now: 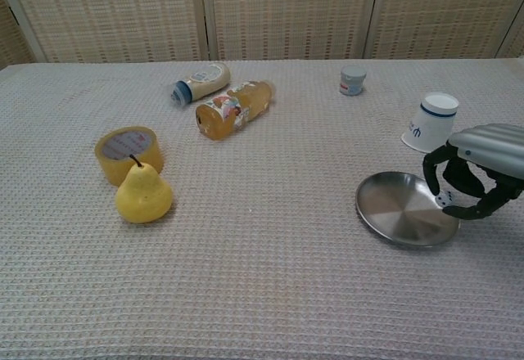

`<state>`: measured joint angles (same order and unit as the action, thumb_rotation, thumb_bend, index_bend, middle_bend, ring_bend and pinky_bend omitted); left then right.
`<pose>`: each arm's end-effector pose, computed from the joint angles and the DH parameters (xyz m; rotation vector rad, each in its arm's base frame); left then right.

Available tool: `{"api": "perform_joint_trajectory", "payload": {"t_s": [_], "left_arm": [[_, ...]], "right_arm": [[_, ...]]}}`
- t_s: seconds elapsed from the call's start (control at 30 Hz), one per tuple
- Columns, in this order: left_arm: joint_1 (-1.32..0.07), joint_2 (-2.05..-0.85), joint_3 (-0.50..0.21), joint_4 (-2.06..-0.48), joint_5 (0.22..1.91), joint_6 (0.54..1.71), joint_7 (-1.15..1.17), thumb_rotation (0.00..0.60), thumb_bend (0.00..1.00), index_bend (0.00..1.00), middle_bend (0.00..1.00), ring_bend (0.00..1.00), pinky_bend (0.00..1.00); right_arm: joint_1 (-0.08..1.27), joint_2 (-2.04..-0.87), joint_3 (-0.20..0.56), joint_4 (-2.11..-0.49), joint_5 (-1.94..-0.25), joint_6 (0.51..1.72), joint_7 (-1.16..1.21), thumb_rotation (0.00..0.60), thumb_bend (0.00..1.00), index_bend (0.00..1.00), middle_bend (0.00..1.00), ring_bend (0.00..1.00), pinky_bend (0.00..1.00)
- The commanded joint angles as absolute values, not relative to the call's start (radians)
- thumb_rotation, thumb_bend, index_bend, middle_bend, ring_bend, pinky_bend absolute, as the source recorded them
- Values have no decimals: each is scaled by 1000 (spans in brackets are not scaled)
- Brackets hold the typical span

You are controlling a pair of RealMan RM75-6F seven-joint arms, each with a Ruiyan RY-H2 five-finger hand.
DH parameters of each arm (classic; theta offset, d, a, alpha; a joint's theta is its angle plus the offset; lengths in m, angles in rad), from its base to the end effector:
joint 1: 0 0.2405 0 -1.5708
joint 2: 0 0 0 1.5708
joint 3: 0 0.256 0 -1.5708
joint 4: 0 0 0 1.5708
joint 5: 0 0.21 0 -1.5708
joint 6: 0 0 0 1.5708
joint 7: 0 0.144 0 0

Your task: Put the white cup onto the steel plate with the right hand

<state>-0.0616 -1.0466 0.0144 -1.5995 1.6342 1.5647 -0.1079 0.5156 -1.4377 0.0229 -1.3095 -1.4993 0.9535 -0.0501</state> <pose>-0.3056 0.1598 0.1770 -1.4702 -0.8785 -0.9827 -0.2643 -0.2918 0.0096 1.9761 -0.9195 0.7489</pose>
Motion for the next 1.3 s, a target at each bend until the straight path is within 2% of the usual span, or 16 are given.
{"api": "perform_joint_trajectory", "payload": {"t_s": [0.03,0.07,0.23,0.3,0.37,0.43,0.5,0.57,0.7,0.8,0.93,1.07,1.2,1.3], "left_arm": [[-62,-1046,14,-1599,1633,1564,-110,600,431,298,288,278,403],[-62,-1045,14,-1599,1633,1564,-111,600,431,298,288,278,403],[-61,-1044,15,-1600,1635,1565,-112,600,432,298,289,278,403],[-61,-1045,15,-1600,1634,1564,-110,600,432,298,289,278,403],[-62,-1045,16,-1602,1635,1562,-107,600,432,298,289,278,403],[-62,-1045,18,-1603,1636,1559,-103,600,433,298,289,278,403],[-63,-1046,19,-1605,1638,1557,-98,600,432,298,289,278,403],[-63,-1046,19,-1605,1639,1556,-95,600,432,299,289,278,403],[-64,-1045,20,-1608,1636,1552,-95,600,432,298,289,278,403],[-63,-1044,19,-1609,1632,1551,-94,600,432,298,289,278,404],[-62,-1046,18,-1607,1637,1557,-88,600,430,300,289,278,404],[-62,-1047,19,-1606,1639,1559,-87,600,431,299,289,278,403],[-62,-1048,19,-1606,1636,1555,-81,600,431,300,289,277,403],[-63,-1049,20,-1609,1638,1552,-75,600,431,300,289,278,404]], "right_arm": [[523,-1446,6,-1284,-1533,967,-6,600,150,640,797,597,961],[524,-1445,4,-1282,-1538,970,3,600,142,619,774,569,951],[527,-1420,-6,-1301,-1566,995,43,600,117,450,535,358,891],[525,-1407,-11,-1311,-1581,1014,58,600,115,418,474,286,859],[526,-1395,-14,-1319,-1587,1022,66,600,114,369,389,190,758],[528,-1383,-13,-1324,-1591,1027,71,600,114,292,290,95,596],[528,-1387,-4,-1313,-1601,1058,87,600,114,250,239,48,489],[527,-1404,8,-1282,-1622,1104,112,600,114,254,230,40,429],[534,-1467,34,-1139,-1668,1207,133,600,114,277,230,39,378],[544,-1498,47,-1046,-1675,1234,102,600,114,278,227,14,292],[550,-1503,60,-979,-1633,1189,34,600,102,272,182,0,221],[554,-1501,80,-949,-1567,1123,-32,600,56,238,105,0,75],[568,-1524,91,-901,-1541,1094,39,600,54,229,96,0,42],[587,-1556,93,-846,-1538,1075,124,600,126,261,97,0,80]]}}
